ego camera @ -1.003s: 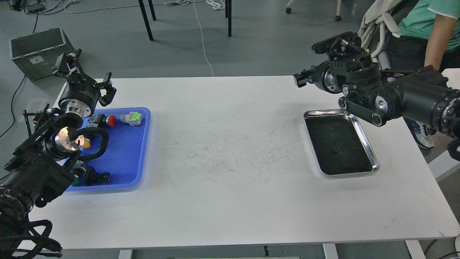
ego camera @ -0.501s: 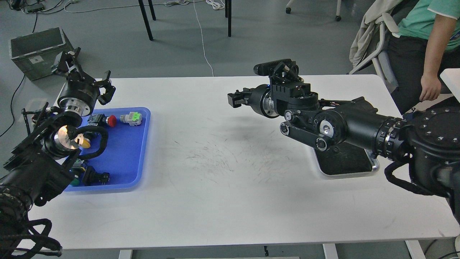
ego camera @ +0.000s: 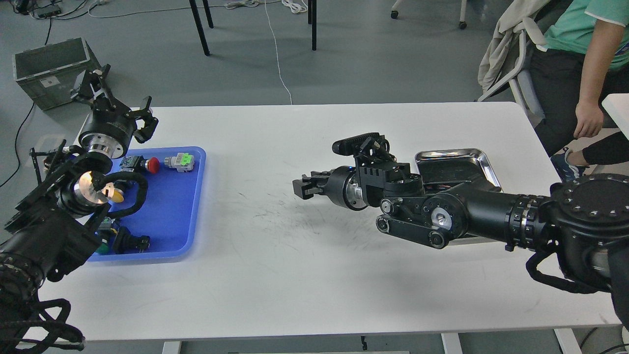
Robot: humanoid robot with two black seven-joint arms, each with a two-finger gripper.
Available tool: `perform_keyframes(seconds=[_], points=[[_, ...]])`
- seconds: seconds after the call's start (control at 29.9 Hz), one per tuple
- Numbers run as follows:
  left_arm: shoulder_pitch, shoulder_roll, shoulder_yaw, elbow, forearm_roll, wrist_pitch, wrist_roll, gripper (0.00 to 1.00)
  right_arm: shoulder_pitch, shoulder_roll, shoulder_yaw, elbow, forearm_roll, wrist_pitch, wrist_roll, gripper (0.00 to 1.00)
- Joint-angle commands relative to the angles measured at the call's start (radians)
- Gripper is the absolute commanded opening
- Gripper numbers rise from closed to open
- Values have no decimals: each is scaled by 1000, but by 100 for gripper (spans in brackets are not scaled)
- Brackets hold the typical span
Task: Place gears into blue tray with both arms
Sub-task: 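Lift the black gear and carry it with the right gripper toward the table center, then release the black gear on the table and retract the right arm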
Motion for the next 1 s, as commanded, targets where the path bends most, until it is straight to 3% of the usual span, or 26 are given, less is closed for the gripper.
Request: perform_keyframes(seconds=[0.0,0.27,0.33,0.37,0.43,0.47,0.5,0.64,0.8,0.97], points=[[-1,-1,0,0,1,0,0,98,-28,0,-8,50,-4,1,52,4],[-7,-2,0,0,-1,0,0,98,-39,0,-43,60,-9,1,58,5],[-6,-5,0,0,1,2,0,98,-39,0,-42,60,-9,1,60,10],[-6,-5,0,-2,1,0,0,98,-40,0,-42,60,-9,-5,60,20],[-6,-5,0,-2,1,2,0,98,-42,0,-42,60,-6,-33,60,60],[-6,-5,0,-2,1,2,0,98,-46,0,-40,60,-1,-54,60,76],[-6,-5,0,-2,1,2,0,98,-52,0,-42,60,0,-74,60,85],[-7,-4,0,-2,1,3,0,98,-56,0,-39,56,5,-103,60,93],[-7,2,0,-2,1,11,0,98,-48,0,-6,39,7,-128,61,93],[-10,14,0,-2,1,14,3,98,-30,0,150,-36,104,-119,63,94]])
